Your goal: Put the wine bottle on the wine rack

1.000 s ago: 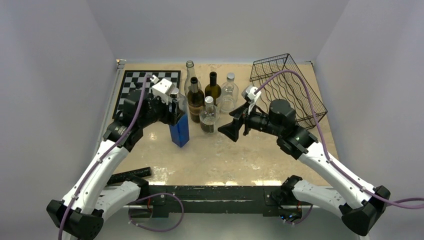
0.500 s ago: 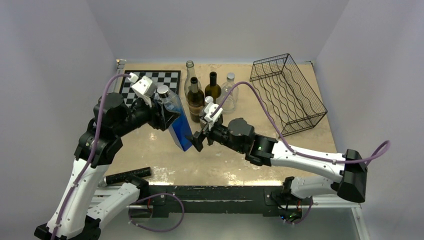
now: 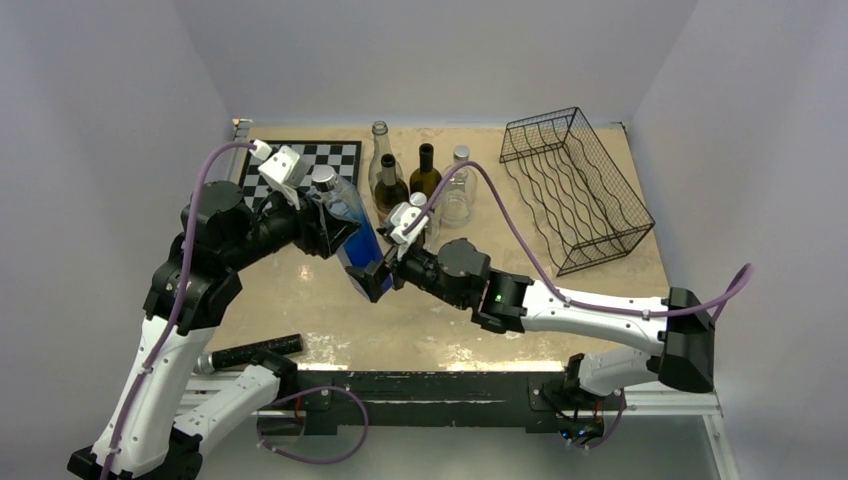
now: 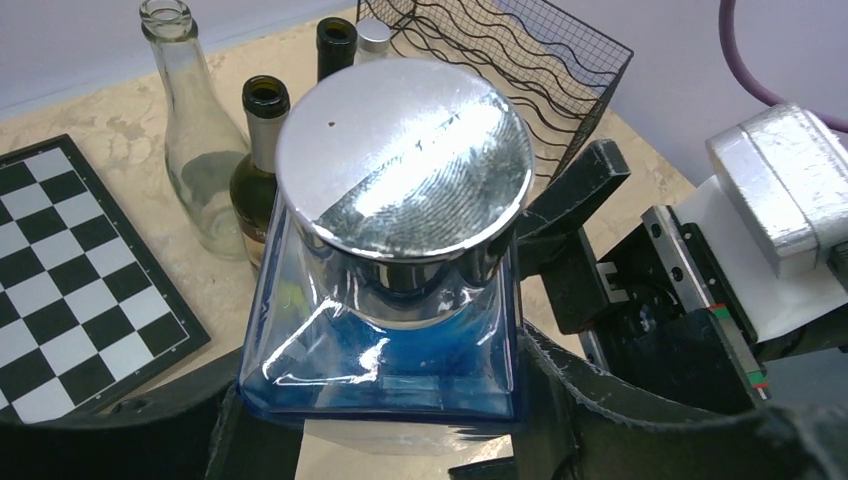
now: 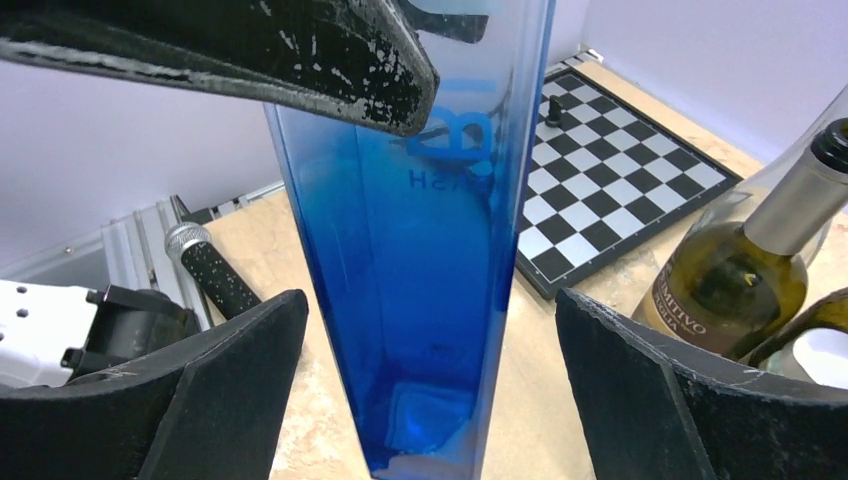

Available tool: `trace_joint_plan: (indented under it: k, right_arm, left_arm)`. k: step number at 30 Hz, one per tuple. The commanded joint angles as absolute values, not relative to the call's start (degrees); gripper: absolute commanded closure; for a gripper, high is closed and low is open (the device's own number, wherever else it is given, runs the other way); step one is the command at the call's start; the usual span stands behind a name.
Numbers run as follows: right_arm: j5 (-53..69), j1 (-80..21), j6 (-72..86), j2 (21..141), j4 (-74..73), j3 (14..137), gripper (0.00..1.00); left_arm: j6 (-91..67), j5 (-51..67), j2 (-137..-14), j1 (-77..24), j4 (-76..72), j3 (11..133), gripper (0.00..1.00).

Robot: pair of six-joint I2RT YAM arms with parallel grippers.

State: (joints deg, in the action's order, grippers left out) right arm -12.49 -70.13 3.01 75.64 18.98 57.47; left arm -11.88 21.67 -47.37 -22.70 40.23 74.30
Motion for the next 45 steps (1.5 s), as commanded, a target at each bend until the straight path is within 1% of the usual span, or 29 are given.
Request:
trace_joint_plan:
  k: [1, 6, 10, 14, 16, 20, 23, 24, 27, 29, 31, 32, 34, 36, 37, 38, 39, 40, 42, 44, 45]
  right_arm:
    - [-14.55, -70.34, 5.66, 78.3, 21.17, 61.5, 0.01]
    - [-19.54, -70.36, 5.79, 80.97, 22.86, 61.47, 0.02]
    - [-21.44, -70.36, 3.54, 80.13, 31.72, 55.69, 0.09]
    - [-22.3, -70.37, 0.75, 80.19, 33.98, 54.57, 0.14]
    - [-22.0, -70.36, 0.35, 80.47, 34.75, 54.48, 0.13]
    - [-21.11, -70.31, -2.46, 81.06, 34.24, 54.29, 0.02]
    - [-19.88, -70.39, -3.19, 80.72, 34.57, 52.93, 0.02]
    - [-19.59, -70.32, -3.39, 80.62, 34.48, 52.7, 0.04]
    - [-19.62, -70.39, -3.85, 80.05, 33.61, 52.43, 0.14]
    - [-20.51, -70.34, -4.15, 79.84, 31.97, 52.77, 0.19]
    - [-20.82, -70.34, -4.96, 79.46, 31.16, 52.84, 0.28]
    - [-20.94, -70.32, -5.64, 79.15, 30.95, 52.82, 0.36]
    - [-21.49, -70.32, -7.19, 78.43, 29.77, 53.34, 0.58]
    - [-22.85, -70.38, -9.39, 77.42, 28.45, 54.05, 0.96]
    - [-23.73, -70.34, -10.8, 76.78, 27.89, 54.36, 1.0]
    - [-24.53, -70.37, -12.84, 76.09, 27.51, 54.66, 1.0]
    - [-25.08, -70.34, -14.43, 75.25, 26.89, 54.97, 1.0]
    - [-25.77, -70.35, -16.45, 74.34, 26.5, 55.2, 1.0]
    - [-27.41, -70.35, -20.31, 72.05, 26.06, 55.68, 1.0]
    - [-29.14, -70.37, -24.71, 69.64, 25.87, 56.32, 1.0]
    - [-30.11, -70.36, -27.23, 68.93, 26.15, 56.69, 1.0]
  left_arm:
    - [-16.04, 23.46, -46.23, -22.97, 29.09, 79.61, 1.0]
    - [-17.7, 24.68, -45.18, -22.94, 28.57, 80.57, 1.0]
    - [-18.16, 23.86, -44.13, -22.98, 29.63, 81.41, 1.0]
    - [-18.7, 24.57, -43.33, -23.02, 30.23, 81.69, 1.0]
    - [-18.89, 24.78, -42.89, -22.96, 30.23, 81.74, 1.0]
    - [-18.67, 24.47, -42.07, -22.94, 30.21, 81.97, 1.0]
    - [-18.31, 24.51, -41.84, -22.98, 30.49, 82.37, 1.0]
    - [-18.22, 24.51, -41.84, -22.95, 30.56, 82.43, 1.0]
    - [-17.95, 24.18, -41.67, -22.94, 30.89, 82.53, 1.0]
    - [-17.69, 23.86, -41.58, -22.94, 31.29, 82.65, 1.0]
    - [-17.49, 23.6, -41.49, -22.94, 31.66, 82.92, 1.0]
    - [-17.49, 23.56, -41.44, -22.94, 31.79, 83.03, 1.0]
    - [-17.45, 23.72, -41.32, -22.94, 31.96, 83.07, 1.0]
    - [-17.17, 23.73, -41.04, -22.94, 32.5, 82.98, 1.0]
    - [-16.83, 23.81, -40.86, -22.94, 32.84, 82.85, 0.94]
    - [-16.22, 23.9, -40.48, -22.94, 33.35, 82.66, 0.75]
    - [-15.68, 23.84, -40.03, -22.94, 33.66, 82.24, 0.64]
    - [-14.9, 23.51, -39.37, -22.94, 33.85, 81.76, 0.49]
    - [-13.36, 21.56, -37.87, -22.94, 34.64, 81.12, 0.24]
    - [-11.77, 19.57, -36.53, -22.94, 35.36, 80.65, 0.12]
    - [-11.24, 18.75, -36.02, -22.94, 35.68, 80.57, 0.08]
